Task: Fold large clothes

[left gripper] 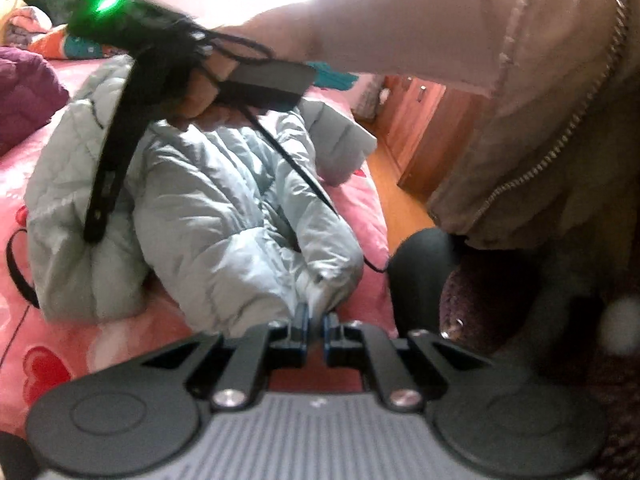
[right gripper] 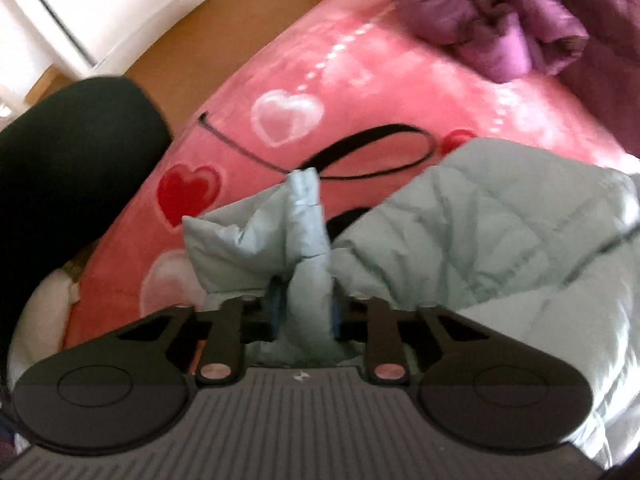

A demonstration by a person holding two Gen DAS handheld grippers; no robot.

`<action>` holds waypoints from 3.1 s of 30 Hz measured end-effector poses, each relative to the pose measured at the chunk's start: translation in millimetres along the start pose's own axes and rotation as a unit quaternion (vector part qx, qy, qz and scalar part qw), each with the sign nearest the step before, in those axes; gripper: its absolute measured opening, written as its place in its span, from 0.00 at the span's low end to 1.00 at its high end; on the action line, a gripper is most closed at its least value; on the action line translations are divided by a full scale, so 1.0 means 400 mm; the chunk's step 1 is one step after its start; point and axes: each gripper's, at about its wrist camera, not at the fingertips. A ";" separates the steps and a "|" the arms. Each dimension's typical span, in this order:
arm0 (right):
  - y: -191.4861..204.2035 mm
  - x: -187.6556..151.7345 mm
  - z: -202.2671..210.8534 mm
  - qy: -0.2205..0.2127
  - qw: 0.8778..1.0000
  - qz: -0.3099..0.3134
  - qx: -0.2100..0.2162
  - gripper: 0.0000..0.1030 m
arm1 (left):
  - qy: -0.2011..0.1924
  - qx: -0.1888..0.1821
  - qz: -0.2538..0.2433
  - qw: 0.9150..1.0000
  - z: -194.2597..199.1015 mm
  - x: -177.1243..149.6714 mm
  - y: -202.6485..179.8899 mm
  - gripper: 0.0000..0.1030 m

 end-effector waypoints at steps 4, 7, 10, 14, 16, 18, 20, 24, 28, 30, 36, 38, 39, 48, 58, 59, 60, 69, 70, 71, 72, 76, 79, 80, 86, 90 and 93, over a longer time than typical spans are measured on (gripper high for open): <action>-0.022 -0.019 0.106 -0.079 0.992 -0.070 -0.073 0.07 | -0.023 0.029 0.015 0.999 0.024 0.014 0.006 0.03; -0.068 -0.045 0.239 -0.161 0.964 -0.170 -0.130 0.07 | -0.045 0.053 0.031 0.997 0.058 0.034 0.017 0.03; -0.094 -0.082 0.394 -0.244 0.917 -0.242 -0.202 0.07 | -0.067 0.077 0.074 0.992 0.099 0.055 0.056 0.01; -0.108 -0.173 0.614 -0.349 0.832 -0.331 -0.277 0.07 | -0.117 0.120 0.112 0.979 0.180 0.092 0.103 0.00; -0.099 -0.221 0.706 -0.387 0.792 -0.360 -0.306 0.07 | -0.142 0.134 0.134 0.972 0.226 0.113 0.128 0.00; -0.075 -0.264 0.786 -0.415 0.759 -0.374 -0.335 0.07 | -0.155 0.149 0.135 0.967 0.252 0.129 0.134 0.00; -0.047 -0.300 0.847 -0.433 0.736 -0.383 -0.352 0.07 | -0.158 0.149 0.129 0.968 0.260 0.143 0.134 0.00; 0.023 -0.338 0.929 -0.466 0.698 -0.381 -0.388 0.07 | -0.139 0.137 0.116 0.974 0.211 0.143 0.114 0.09; 0.081 -0.317 0.988 -0.480 0.681 -0.364 -0.417 0.07 | -0.116 0.098 0.129 0.980 0.162 0.107 0.086 0.41; 0.109 -0.309 1.018 -0.486 0.670 -0.353 -0.435 0.07 | -0.107 0.093 0.127 0.982 0.136 0.090 0.074 0.43; 0.162 -0.327 1.093 -0.514 0.632 -0.341 -0.468 0.07 | -0.105 0.096 0.160 0.977 0.076 0.069 0.116 0.54; 0.179 -0.339 1.121 -0.516 0.621 -0.339 -0.483 0.07 | -0.103 0.105 0.174 0.974 0.048 0.067 0.143 0.54; 0.188 -0.346 1.128 -0.516 0.616 -0.337 -0.490 0.07 | -0.099 0.108 0.181 0.973 0.035 0.067 0.155 0.54; 0.245 -0.443 1.153 -0.509 0.580 -0.350 -0.531 0.07 | -0.123 0.152 0.188 0.962 -0.021 0.079 0.275 0.69; 0.212 -0.544 1.110 -0.492 0.575 -0.367 -0.540 0.07 | -0.082 0.074 0.156 0.982 -0.136 0.137 0.381 0.74; 0.228 -0.557 1.119 -0.487 0.576 -0.368 -0.543 0.07 | -0.080 0.070 0.154 0.982 -0.143 0.139 0.386 0.77; 0.239 -0.569 1.124 -0.485 0.575 -0.370 -0.545 0.07 | -0.075 0.082 0.155 0.982 -0.152 0.144 0.394 0.82; 0.278 -0.606 1.121 -0.472 0.562 -0.392 -0.555 0.07 | -0.017 0.123 0.085 0.989 -0.202 0.165 0.384 0.99; 0.272 -0.590 1.128 -0.474 0.561 -0.395 -0.552 0.07 | -0.012 0.103 0.091 0.990 -0.213 0.166 0.387 0.99; 0.266 -0.592 1.120 -0.476 0.561 -0.397 -0.549 0.07 | -0.011 0.087 0.090 0.992 -0.225 0.169 0.382 0.99; 0.257 -0.594 1.113 -0.475 0.562 -0.399 -0.547 0.07 | -0.012 0.077 0.091 0.993 -0.236 0.174 0.375 0.97; 0.206 -0.613 1.115 -0.462 0.574 -0.401 -0.544 0.07 | -0.019 0.061 0.139 0.988 -0.242 0.178 0.379 0.66; 0.180 -0.618 1.146 -0.464 0.572 -0.404 -0.543 0.07 | -0.003 0.113 0.135 0.984 -0.248 0.186 0.367 0.18; 0.181 -0.624 1.150 -0.467 0.569 -0.404 -0.543 0.07 | -0.001 0.123 0.129 0.984 -0.243 0.190 0.359 0.11; 0.240 -0.606 1.128 -0.475 0.556 -0.404 -0.550 0.07 | -0.056 0.170 0.104 0.978 -0.139 0.237 0.307 0.01; 0.278 -0.619 1.140 -0.482 0.541 -0.399 -0.561 0.07 | -0.113 0.191 0.091 0.971 -0.026 0.287 0.277 0.01; 0.333 -0.629 1.168 -0.487 0.520 -0.398 -0.577 0.07 | -0.157 0.196 0.077 0.965 0.079 0.324 0.250 0.01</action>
Point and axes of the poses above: each gripper's, at about its wrist camera, not at the fingertips, and z roughly against the way its jaws point, y to its left, x to its top, and after that the axes turned 5 degrees about z, right-handed
